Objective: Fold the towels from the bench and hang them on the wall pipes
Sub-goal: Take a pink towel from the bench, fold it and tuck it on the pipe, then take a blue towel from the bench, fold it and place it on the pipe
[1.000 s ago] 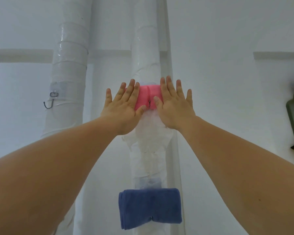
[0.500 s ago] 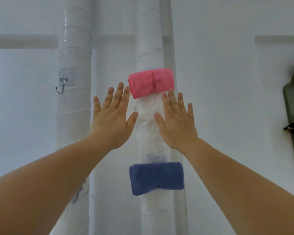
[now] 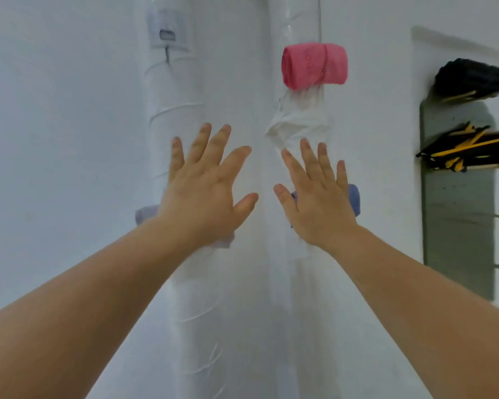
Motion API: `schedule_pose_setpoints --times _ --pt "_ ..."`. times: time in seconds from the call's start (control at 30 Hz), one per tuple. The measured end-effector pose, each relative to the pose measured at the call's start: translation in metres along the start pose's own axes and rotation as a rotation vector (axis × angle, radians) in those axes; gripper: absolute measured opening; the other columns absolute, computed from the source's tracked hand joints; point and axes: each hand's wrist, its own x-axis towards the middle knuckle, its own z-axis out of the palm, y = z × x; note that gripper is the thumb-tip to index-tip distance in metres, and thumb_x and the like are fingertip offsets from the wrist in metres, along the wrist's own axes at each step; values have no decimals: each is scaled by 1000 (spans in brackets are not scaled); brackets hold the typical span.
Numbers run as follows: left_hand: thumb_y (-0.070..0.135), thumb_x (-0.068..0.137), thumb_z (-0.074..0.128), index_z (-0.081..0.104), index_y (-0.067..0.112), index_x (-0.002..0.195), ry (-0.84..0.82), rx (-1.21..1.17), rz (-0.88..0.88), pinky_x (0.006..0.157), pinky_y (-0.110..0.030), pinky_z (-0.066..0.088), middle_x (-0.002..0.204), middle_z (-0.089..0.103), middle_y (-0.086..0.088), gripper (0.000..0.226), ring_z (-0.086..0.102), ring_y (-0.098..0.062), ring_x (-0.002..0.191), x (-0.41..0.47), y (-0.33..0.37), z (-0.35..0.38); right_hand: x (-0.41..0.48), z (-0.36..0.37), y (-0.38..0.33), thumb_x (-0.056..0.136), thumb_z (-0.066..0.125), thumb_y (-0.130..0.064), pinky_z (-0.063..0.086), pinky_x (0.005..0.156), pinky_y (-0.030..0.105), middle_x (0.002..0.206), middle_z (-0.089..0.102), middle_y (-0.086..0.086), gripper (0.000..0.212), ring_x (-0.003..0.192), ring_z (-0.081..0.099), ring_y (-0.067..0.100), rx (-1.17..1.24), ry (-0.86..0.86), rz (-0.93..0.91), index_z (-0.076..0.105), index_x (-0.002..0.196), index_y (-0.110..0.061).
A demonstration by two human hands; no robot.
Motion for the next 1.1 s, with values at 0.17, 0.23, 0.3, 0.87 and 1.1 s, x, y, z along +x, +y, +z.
schedule_pose_setpoints --times 0.17,0.23,0.3,0.87,1.1 --pt "63 91 45 25 32 156 -54 -245 190 124 -58 -2 171 8 -4 74 0 -28 158 -84 -59 -12 -88 -12 -95 97 10 -62 1 124 57 171 -1 3 72 157 -6 26 -91 -104 185 10 161 -29" --pt "62 89 45 32 28 153 -57 -311 230 124 -62 7 169 19 -7 74 12 -31 157 -116 -78 -8 -118 -19 -126 96 7 -64 -2 125 55 170 -8 1 74 157 -11 24 -127 -176 248 5 161 -29" --pt "60 87 44 39 25 149 -49 -405 240 123 -62 12 166 28 -10 72 20 -33 154 -148 -91 -1 -148 -29 -153 98 9 -63 -5 124 54 170 -10 1 72 156 -13 23 -164 -233 268 4 161 -31" --pt "64 82 46 43 27 149 -891 -759 416 120 -51 23 164 31 -9 76 28 -33 150 -451 37 42 -519 -113 -211 97 16 -66 -9 123 54 170 -12 3 73 156 -12 27 -308 -867 761 9 161 -31" --pt "59 86 52 38 25 152 -1223 -766 555 119 -42 27 160 35 -7 75 35 -29 144 -569 115 11 -672 -183 -218 100 30 -63 -3 123 58 168 -21 5 71 155 -14 33 -309 -1168 1036 5 160 -35"
